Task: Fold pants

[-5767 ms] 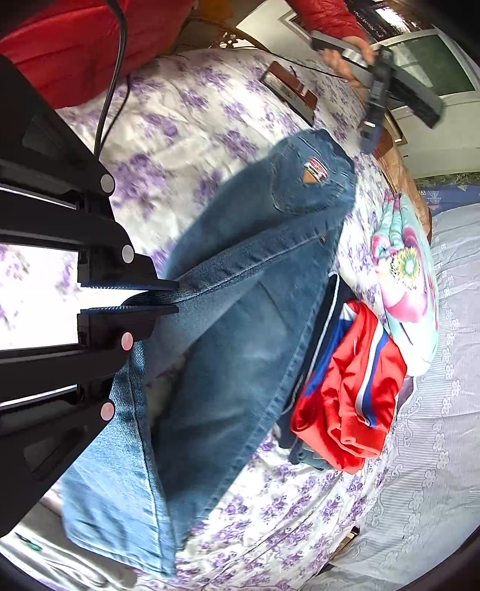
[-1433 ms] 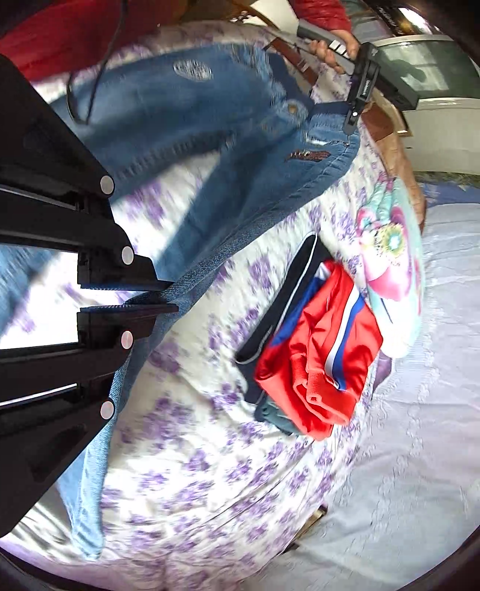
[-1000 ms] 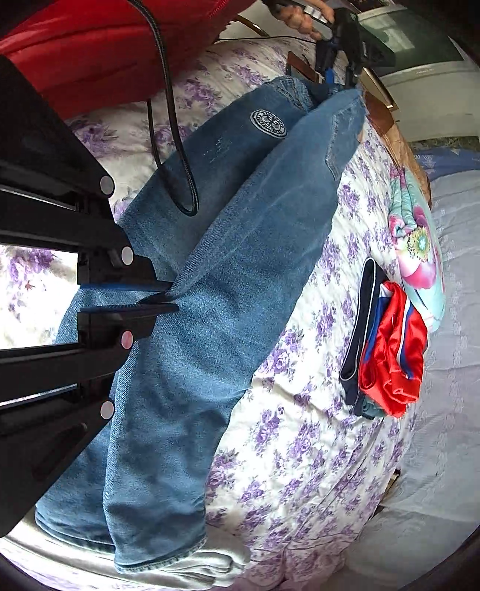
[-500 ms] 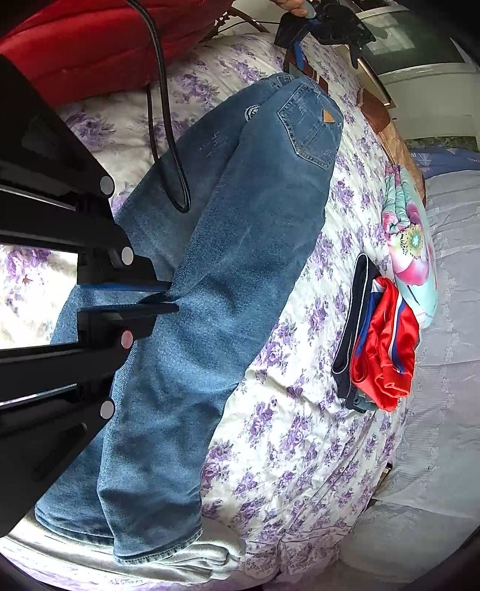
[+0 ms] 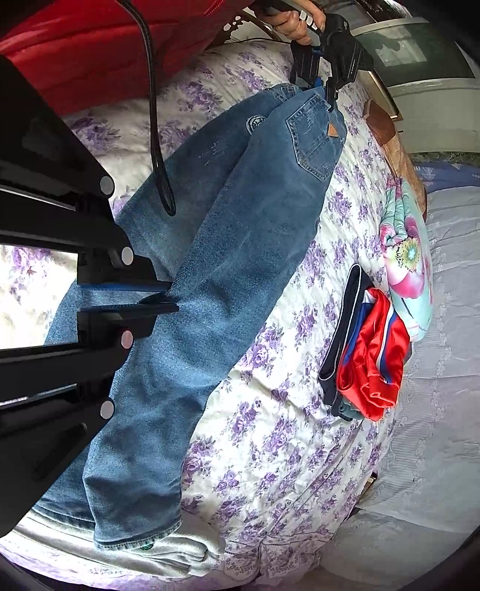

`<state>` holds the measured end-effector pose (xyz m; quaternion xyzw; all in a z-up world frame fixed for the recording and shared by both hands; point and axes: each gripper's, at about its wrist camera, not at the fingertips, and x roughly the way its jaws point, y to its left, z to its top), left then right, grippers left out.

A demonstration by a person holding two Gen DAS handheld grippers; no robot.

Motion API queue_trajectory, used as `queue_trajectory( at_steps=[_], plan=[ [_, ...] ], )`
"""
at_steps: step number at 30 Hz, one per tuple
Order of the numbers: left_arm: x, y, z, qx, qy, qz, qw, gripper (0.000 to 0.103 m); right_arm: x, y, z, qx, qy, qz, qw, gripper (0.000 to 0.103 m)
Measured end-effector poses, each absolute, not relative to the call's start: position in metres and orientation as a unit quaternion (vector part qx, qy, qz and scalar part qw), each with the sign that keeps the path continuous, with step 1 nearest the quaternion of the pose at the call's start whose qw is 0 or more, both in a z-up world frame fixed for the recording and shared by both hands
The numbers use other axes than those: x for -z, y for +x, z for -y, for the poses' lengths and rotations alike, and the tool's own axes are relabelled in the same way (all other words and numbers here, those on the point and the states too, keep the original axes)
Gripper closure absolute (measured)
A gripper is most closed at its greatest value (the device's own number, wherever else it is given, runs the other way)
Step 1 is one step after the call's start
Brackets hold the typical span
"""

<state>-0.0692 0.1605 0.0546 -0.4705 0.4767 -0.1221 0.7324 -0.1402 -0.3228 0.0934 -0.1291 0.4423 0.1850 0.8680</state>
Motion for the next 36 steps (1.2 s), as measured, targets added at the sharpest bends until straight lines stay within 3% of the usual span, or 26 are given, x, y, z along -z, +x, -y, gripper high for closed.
queue_trajectory(
  at_steps=[4, 9, 13, 17, 21, 22, 23, 27, 31, 36],
  plan=[
    [-0.059, -0.086, -0.165, 0.135, -0.415, -0.505, 0.745, 0.090, -0.093, -0.155, 0.328, -0.199, -0.123, -0.463, 0.855, 0.097],
    [-0.014, -0.094, -0.169, 0.098, -0.429, -0.542, 0.716, 0.088, -0.037, -0.155, 0.326, -0.195, -0.091, -0.520, 0.826, 0.096],
    [-0.035, -0.101, -0.176, 0.096, -0.412, -0.546, 0.723, 0.086, -0.028, -0.152, 0.331, -0.183, -0.052, -0.521, 0.832, 0.095],
    [-0.078, -0.108, -0.182, 0.084, -0.340, -0.531, 0.772, 0.068, -0.030, -0.153, 0.335, -0.190, -0.035, -0.517, 0.834, 0.093],
    [-0.118, -0.106, -0.165, 0.117, -0.280, -0.489, 0.818, 0.058, -0.050, -0.159, 0.344, -0.187, 0.004, -0.499, 0.846, 0.091],
    [-0.122, -0.103, -0.157, 0.127, -0.270, -0.483, 0.823, 0.046, -0.058, -0.161, 0.349, -0.185, 0.023, -0.485, 0.854, 0.087],
    [-0.122, -0.100, -0.152, 0.133, -0.263, -0.482, 0.825, 0.038, -0.067, -0.164, 0.358, -0.174, 0.047, -0.468, 0.865, 0.076],
    [-0.094, -0.078, -0.117, 0.148, -0.254, -0.506, 0.811, 0.037, -0.094, -0.176, 0.423, -0.047, 0.157, -0.392, 0.905, 0.068],
    [-0.050, -0.070, -0.106, 0.120, -0.248, -0.532, 0.801, 0.037, -0.079, -0.198, 0.505, 0.102, 0.324, -0.357, 0.870, 0.065],
    [-0.050, -0.073, -0.087, 0.143, -0.177, -0.522, 0.822, 0.022, -0.058, -0.200, 0.517, 0.123, 0.369, -0.346, 0.854, 0.065]
  ],
)
